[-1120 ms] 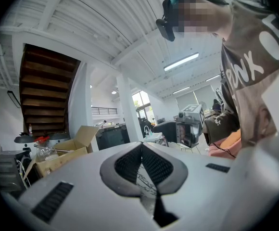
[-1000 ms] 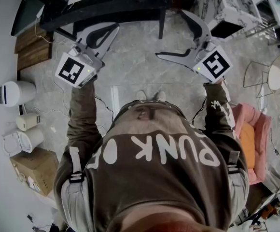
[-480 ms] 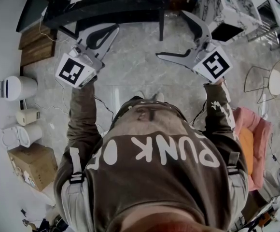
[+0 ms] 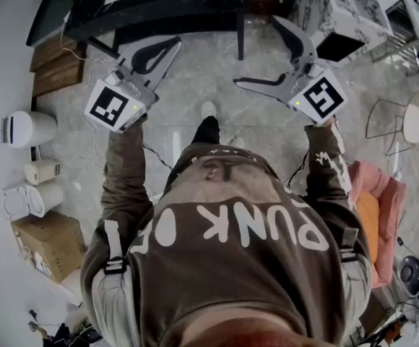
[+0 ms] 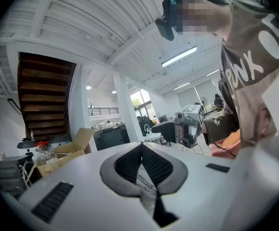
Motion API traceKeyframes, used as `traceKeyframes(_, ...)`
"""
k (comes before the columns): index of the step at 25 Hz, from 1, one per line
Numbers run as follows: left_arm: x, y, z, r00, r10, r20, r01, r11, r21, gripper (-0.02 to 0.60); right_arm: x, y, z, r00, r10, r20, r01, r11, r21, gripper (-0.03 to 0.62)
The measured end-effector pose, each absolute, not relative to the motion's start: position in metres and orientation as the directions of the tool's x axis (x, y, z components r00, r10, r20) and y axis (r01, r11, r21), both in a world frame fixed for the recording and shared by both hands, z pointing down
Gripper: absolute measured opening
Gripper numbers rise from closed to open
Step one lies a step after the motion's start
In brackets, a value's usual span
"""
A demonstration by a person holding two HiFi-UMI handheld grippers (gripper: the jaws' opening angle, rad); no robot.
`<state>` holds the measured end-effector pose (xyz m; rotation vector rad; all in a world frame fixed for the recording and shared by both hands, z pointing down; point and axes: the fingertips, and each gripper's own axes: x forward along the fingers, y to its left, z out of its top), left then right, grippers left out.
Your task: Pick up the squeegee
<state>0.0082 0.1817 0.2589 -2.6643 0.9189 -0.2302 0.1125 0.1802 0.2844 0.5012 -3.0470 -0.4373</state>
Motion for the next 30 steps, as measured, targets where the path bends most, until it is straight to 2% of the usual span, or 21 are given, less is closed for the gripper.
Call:
traceKeyframes(8, 0.002, 0.156, 0.265, 0.789, -0.614, 0.030, -0.568, -0.747, -0.345, 0.003, 0.108, 0.154, 0.291, -0.944, -0.330, -0.019, -0.321, 0.901, 0.291, 0.595)
traceKeyframes(30, -0.044, -0.019, 0.293, 0.798, -0.600, 0.051, -0.569, -0.779, -0.262, 0.003, 0.061, -0.018, 0.319, -0.935, -0.353, 0.040, -0.336, 0.916, 0.220, 0.594)
